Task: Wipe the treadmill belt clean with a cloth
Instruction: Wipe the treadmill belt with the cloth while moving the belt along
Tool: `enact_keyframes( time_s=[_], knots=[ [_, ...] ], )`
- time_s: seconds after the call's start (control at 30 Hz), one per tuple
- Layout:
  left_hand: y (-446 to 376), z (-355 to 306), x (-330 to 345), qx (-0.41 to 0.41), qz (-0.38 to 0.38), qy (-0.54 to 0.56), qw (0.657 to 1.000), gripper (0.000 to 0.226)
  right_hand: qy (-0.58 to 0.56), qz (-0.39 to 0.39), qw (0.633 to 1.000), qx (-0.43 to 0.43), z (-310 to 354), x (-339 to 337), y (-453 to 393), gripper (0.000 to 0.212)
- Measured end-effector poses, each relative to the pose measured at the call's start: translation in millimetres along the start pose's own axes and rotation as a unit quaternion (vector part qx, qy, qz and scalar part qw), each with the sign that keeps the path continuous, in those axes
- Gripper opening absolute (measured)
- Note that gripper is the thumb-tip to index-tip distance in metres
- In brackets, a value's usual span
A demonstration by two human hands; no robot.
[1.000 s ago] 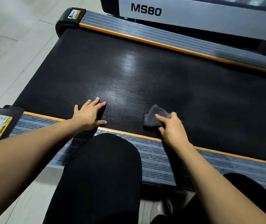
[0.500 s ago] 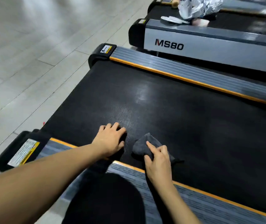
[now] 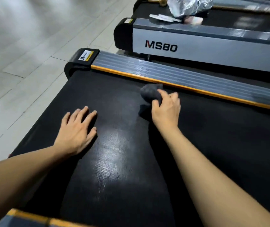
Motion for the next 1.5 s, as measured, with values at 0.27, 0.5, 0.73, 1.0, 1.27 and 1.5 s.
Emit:
enact_keyframes(
  time_s=[0.27, 0.5, 0.73, 1.0, 1.27, 1.5],
  knots=[
    [-10, 33, 12, -0.051, -0.029, 0.011, 0.998, 0.075, 0.169, 0.084, 0.974, -0.128, -6, 116, -59, 0.044],
    [-11, 32, 20, -0.041, -0.035, -0.004, 0.999, 0.075, 0.086, 0.112, 0.984, -0.107, 48, 182, -52, 0.04],
    [-10, 34, 13, -0.035, -0.034, 0.003, 0.999, 0.073, -0.024, 0.228, 0.943, -0.241, 96, 211, -26, 0.057],
    [-11, 31, 18, -0.049, -0.034, 0.008, 0.998, 0.076, 0.023, 0.084, 0.995, -0.057, -53, 103, -54, 0.048],
    [-11, 31, 13, -0.048, -0.036, 0.004, 0.998, 0.076, -0.033, 0.203, 0.955, -0.212, 112, 202, 12, 0.054],
    [-11, 34, 16, -0.043, -0.04, 0.005, 0.998, 0.075, -0.005, 0.177, 0.974, -0.138, -9, 111, -21, 0.059]
  ],
)
Point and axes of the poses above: each hand's wrist, its own y-axis away from the middle knuckle, its own x-axis out of the palm, z = x × y, the point moved 10 cm from there along -y, towards the middle knuckle, and after that the axes turned 10 degrees about -z, right-handed, at the moved point
